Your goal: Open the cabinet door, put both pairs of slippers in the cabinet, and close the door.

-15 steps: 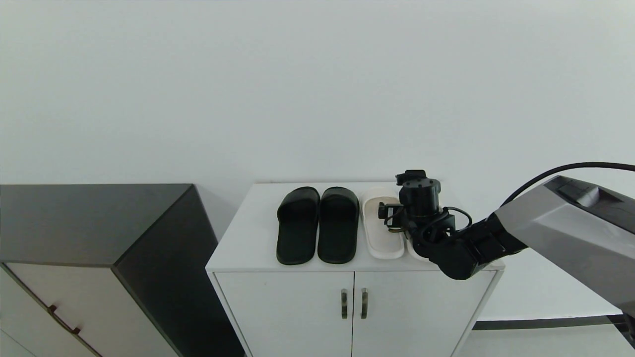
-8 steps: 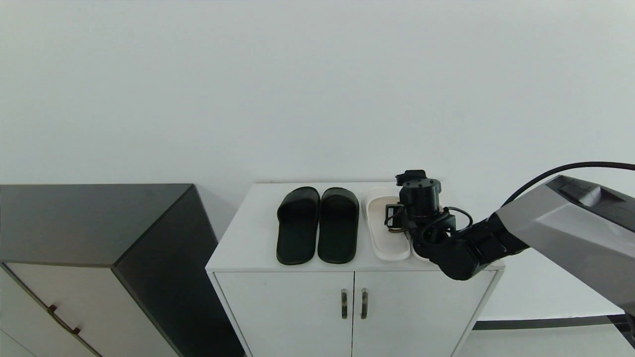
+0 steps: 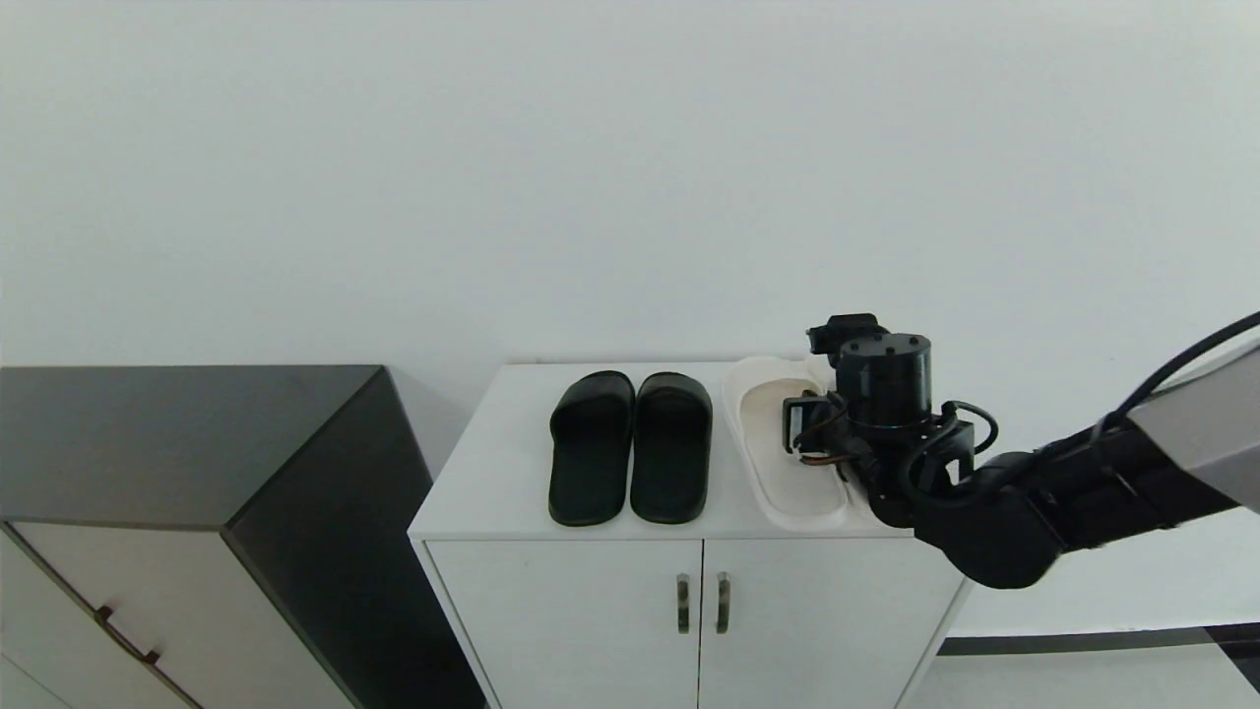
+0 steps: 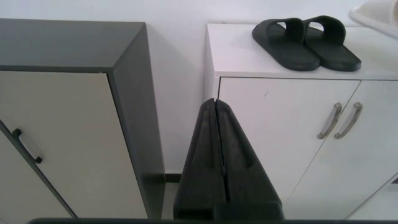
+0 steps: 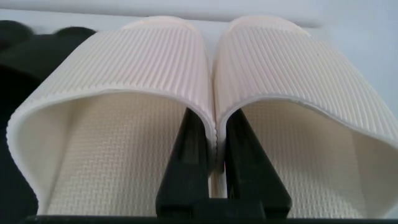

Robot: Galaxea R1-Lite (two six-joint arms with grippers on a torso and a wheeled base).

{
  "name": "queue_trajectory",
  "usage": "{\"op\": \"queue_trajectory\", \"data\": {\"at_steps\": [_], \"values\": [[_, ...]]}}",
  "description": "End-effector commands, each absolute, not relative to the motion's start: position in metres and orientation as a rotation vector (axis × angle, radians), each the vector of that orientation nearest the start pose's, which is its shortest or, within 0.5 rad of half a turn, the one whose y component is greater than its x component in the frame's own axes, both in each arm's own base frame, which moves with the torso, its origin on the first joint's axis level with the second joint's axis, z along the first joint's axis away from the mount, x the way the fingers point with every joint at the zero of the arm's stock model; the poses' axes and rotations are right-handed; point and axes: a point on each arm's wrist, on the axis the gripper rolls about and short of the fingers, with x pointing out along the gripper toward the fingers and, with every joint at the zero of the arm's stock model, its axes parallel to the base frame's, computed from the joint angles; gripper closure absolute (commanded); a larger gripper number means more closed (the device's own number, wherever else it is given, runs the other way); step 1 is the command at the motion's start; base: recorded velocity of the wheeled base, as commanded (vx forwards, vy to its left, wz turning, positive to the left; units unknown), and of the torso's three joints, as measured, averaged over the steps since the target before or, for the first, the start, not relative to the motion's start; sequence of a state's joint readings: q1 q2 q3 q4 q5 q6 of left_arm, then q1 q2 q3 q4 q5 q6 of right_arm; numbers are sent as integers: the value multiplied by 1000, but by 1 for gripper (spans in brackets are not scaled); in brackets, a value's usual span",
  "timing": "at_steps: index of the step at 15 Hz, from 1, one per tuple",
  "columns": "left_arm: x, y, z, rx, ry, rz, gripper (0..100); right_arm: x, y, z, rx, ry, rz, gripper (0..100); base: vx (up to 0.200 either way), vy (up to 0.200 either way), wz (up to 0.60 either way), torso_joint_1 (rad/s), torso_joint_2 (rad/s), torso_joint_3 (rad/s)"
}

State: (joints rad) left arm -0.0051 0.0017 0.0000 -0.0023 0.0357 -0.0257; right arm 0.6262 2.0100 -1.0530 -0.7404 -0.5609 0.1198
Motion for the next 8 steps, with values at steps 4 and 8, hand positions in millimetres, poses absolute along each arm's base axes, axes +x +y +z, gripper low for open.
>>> {"op": "queue_trajectory", "data": {"at_steps": [4, 8], "values": [[-23, 1, 76, -26, -2, 29, 100, 207, 214, 187, 1, 174, 352, 100, 0, 0, 0, 0, 0, 0], [-23, 1, 76, -25, 0, 25, 100, 157, 180, 176, -3, 252, 663, 100, 0, 0, 0, 0, 0, 0]]}}
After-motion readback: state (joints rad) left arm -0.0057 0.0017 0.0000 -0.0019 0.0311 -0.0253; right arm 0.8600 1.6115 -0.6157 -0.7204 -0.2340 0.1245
